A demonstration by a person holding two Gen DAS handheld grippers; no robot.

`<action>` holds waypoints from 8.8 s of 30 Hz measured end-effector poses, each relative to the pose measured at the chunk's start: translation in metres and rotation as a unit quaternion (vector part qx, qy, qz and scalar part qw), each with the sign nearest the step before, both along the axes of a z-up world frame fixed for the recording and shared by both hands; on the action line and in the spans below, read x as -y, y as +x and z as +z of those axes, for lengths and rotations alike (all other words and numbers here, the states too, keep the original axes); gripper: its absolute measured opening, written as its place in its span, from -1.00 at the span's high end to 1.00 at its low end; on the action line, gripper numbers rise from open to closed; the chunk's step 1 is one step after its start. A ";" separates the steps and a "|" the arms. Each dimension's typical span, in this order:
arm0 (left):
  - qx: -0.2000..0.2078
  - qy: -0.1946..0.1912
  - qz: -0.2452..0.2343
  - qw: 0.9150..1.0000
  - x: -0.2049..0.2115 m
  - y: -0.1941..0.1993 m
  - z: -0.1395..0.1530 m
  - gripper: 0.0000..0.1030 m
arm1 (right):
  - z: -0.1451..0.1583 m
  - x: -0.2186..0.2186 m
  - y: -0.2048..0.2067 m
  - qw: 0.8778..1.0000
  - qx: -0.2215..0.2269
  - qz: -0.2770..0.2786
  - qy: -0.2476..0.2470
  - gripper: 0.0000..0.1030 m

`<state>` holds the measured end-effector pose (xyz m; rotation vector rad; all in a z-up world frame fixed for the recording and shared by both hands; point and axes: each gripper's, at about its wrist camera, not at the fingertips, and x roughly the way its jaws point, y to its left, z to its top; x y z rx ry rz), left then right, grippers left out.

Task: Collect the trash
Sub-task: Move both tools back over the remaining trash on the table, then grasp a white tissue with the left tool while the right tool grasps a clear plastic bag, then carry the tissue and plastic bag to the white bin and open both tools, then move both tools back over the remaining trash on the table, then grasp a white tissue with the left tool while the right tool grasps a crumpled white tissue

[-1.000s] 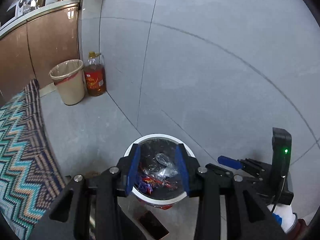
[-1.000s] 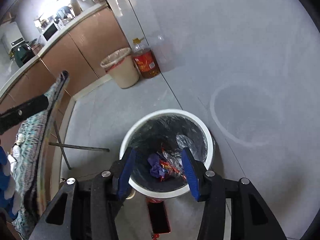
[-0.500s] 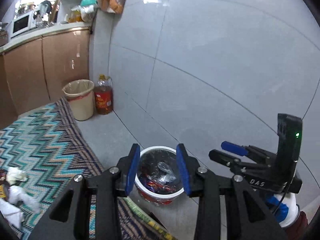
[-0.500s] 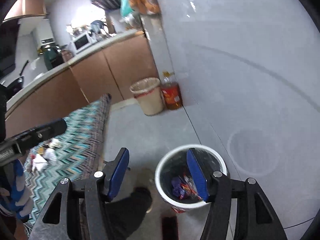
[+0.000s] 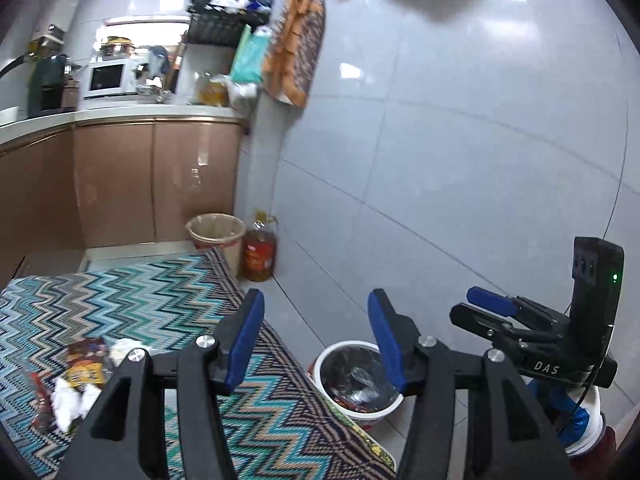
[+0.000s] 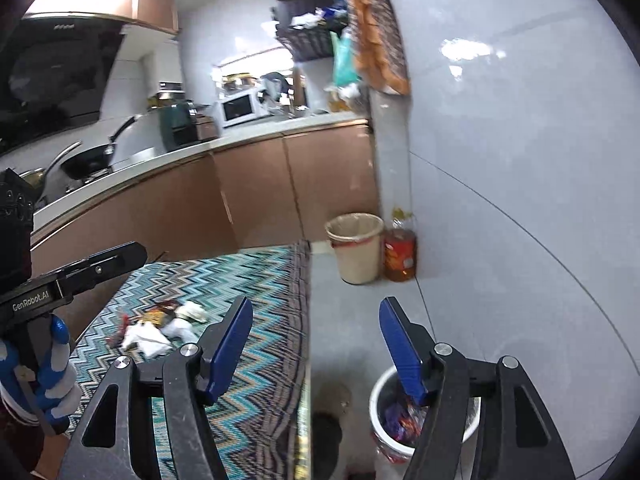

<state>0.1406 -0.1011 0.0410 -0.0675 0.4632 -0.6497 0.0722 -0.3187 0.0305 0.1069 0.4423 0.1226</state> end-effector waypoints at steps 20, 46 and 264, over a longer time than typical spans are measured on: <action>-0.004 -0.037 0.181 0.983 -0.198 -0.016 -0.035 -0.10 | 0.019 -0.111 0.030 0.992 0.009 0.124 -0.033 -0.30; -0.165 0.002 0.135 0.977 -0.200 0.075 -0.176 -0.10 | -0.090 -0.193 0.157 0.964 -0.142 0.225 -0.029 -0.30; -0.193 0.068 0.160 0.966 -0.249 0.134 -0.231 0.47 | -0.172 -0.233 0.264 0.930 -0.188 0.307 -0.069 0.33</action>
